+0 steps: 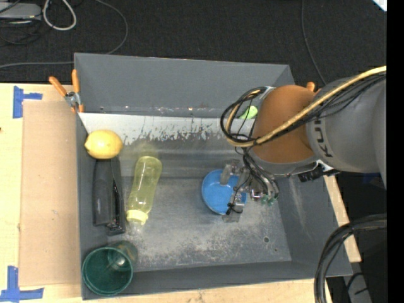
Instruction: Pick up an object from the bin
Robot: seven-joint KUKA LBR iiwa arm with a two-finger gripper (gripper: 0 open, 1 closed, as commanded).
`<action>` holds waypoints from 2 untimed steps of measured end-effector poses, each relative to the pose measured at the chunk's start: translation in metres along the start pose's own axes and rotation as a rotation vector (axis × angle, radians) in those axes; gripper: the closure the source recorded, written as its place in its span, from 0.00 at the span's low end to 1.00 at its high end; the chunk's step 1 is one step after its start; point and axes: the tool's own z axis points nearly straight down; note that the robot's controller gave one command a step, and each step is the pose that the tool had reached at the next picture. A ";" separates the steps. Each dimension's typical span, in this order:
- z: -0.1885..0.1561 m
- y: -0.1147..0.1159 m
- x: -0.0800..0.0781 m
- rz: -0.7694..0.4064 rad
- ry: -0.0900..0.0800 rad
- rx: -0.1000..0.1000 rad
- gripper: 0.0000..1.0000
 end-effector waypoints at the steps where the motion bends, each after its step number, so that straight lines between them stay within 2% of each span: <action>1: 0.034 -0.006 0.000 0.108 0.022 -0.001 0.00; 2: 0.063 0.000 -0.007 -0.032 0.004 0.000 0.00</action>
Offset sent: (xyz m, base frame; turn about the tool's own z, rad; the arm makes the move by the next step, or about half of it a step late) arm 0.0078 -0.0025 -0.0625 -0.0315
